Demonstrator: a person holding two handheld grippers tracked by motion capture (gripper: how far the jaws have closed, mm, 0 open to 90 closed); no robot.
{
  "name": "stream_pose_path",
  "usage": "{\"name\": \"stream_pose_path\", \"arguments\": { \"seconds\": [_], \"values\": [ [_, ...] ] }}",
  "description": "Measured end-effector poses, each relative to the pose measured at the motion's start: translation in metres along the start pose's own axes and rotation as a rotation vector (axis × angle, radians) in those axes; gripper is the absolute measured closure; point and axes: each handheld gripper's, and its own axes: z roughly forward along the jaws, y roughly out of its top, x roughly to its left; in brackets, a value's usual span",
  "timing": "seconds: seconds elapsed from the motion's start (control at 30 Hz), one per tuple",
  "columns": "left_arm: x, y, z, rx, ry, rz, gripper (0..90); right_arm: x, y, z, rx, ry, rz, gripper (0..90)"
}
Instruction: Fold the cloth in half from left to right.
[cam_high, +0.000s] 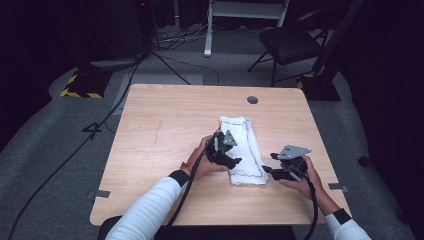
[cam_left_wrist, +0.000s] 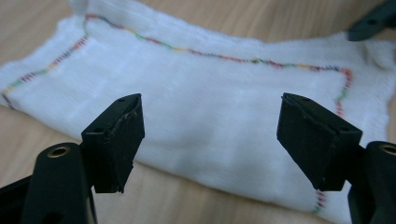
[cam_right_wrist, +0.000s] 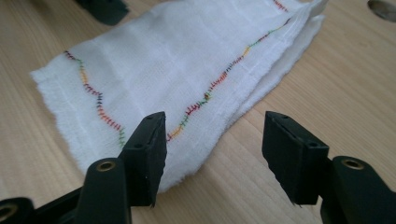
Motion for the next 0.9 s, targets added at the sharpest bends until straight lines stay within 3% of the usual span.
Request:
{"name": "stream_pose_path", "arguments": {
  "seconds": [0.1,0.2,0.33,0.43,0.53,0.9],
  "values": [
    [-0.006,-0.005,0.006,0.052,0.017,0.061,23.7,-0.005,0.0,0.011,0.028,0.012,-0.002,37.4],
    [-0.007,-0.008,0.01,0.073,0.004,0.056,24.0,-0.012,-0.001,0.022,0.048,0.026,0.004,36.6],
    [-0.01,-0.013,0.014,0.107,0.017,0.091,24.4,-0.015,-0.003,0.028,0.068,0.045,0.024,35.9],
    [-0.011,-0.014,0.012,0.109,0.016,0.069,24.8,-0.015,-0.006,0.028,0.066,0.055,0.039,35.9],
    [-0.011,-0.017,0.01,0.115,-0.019,0.044,26.5,-0.013,-0.006,0.027,0.068,0.057,0.038,38.6],
    [-0.015,-0.031,-0.003,0.127,-0.054,0.03,29.1,0.008,-0.003,0.025,0.075,0.074,-0.02,40.8]
  ]
}}
